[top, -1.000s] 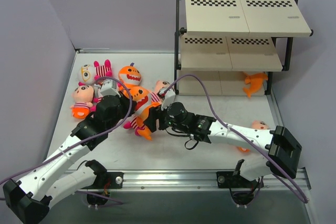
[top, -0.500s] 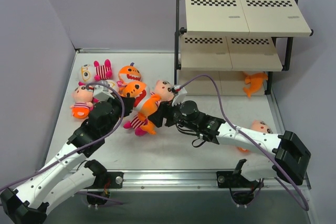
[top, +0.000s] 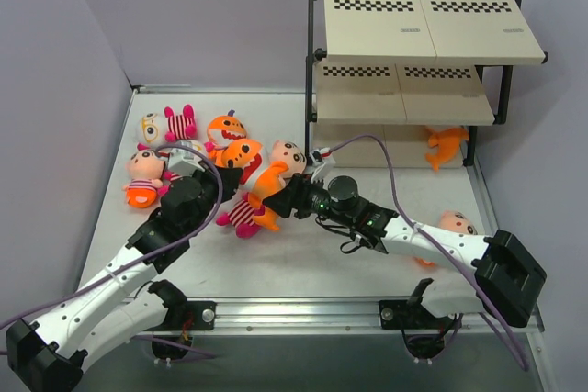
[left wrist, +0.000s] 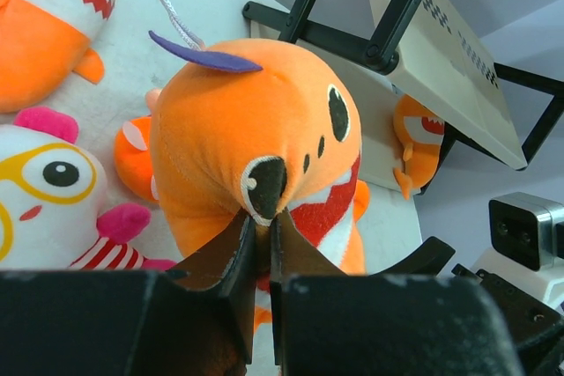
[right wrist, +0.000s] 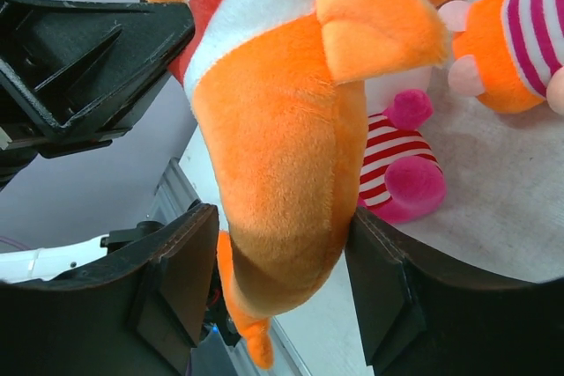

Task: Place and organize the stuffed toys onto the shelf
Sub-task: Pass the stuffed toy from the left arm to the right, then place the stuffed toy onto shelf

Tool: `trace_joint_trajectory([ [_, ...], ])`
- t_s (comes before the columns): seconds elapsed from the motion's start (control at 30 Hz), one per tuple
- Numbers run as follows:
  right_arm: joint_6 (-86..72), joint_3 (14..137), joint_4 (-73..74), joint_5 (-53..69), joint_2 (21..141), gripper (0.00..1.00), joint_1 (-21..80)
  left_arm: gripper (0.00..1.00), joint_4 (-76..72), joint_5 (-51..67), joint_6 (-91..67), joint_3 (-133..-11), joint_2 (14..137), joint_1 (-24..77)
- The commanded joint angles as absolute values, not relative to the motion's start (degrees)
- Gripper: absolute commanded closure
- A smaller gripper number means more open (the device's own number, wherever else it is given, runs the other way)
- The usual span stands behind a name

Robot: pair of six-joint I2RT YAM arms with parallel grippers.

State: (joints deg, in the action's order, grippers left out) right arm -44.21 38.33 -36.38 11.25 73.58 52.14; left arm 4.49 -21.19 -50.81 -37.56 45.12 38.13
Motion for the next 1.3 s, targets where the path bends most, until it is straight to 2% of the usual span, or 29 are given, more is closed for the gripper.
trace_joint_trajectory([
  [0.0,-46.3,37.3,-43.3,12.7,71.5,0.43,51.2,0.97,-2.5,-20.0,-51.9,-37.4,45.4,38.8],
  [0.1,-46.7,36.4,-43.9,12.7,71.1,0.51,50.6,0.97,-3.1,-19.9,-51.9,-37.5,46.1,38.9],
  [0.13,-46.7,36.2,-43.9,12.7,71.0,0.58,50.5,0.97,-3.1,-19.8,-51.8,-37.5,46.4,39.0],
  [0.2,-46.7,35.5,-43.8,12.7,70.5,0.66,49.7,0.95,-3.1,-19.6,-51.6,-37.7,46.8,39.0],
  [0.23,-46.6,35.2,-43.6,12.6,70.2,0.76,49.5,0.93,-3.1,-19.5,-51.3,-37.8,46.8,39.0],
  [0.3,-46.7,34.5,-43.2,12.6,69.4,0.87,48.4,0.81,-3.0,-19.4,-50.5,-37.9,47.0,39.0],
  [0.33,-46.6,34.3,-42.8,12.6,69.0,0.98,48.2,0.78,-2.4,-19.4,-50.3,-38.2,47.2,39.0],
  [0.37,-46.4,34.1,-42.5,12.6,68.6,1.0,47.7,0.75,-2.1,-19.4,-49.9,-38.4,47.3,39.0],
  [0.73,-45.5,29.2,-37.6,14.3,62.4,1.0,42.7,0.37,5.8,-23.0,-43.2,-43.1,44.8,38.8],
  [0.93,-46.1,26.6,-34.5,17.0,57.7,1.0,37.9,0.27,12.9,-27.8,-37.9,-48.0,42.5,38.8],
  [1.27,-45.4,22.7,-30.1,26.3,51.5,1.0,19.0,0.15,27.0,-35.2,-25.8,-53.5,36.1,38.1],
])
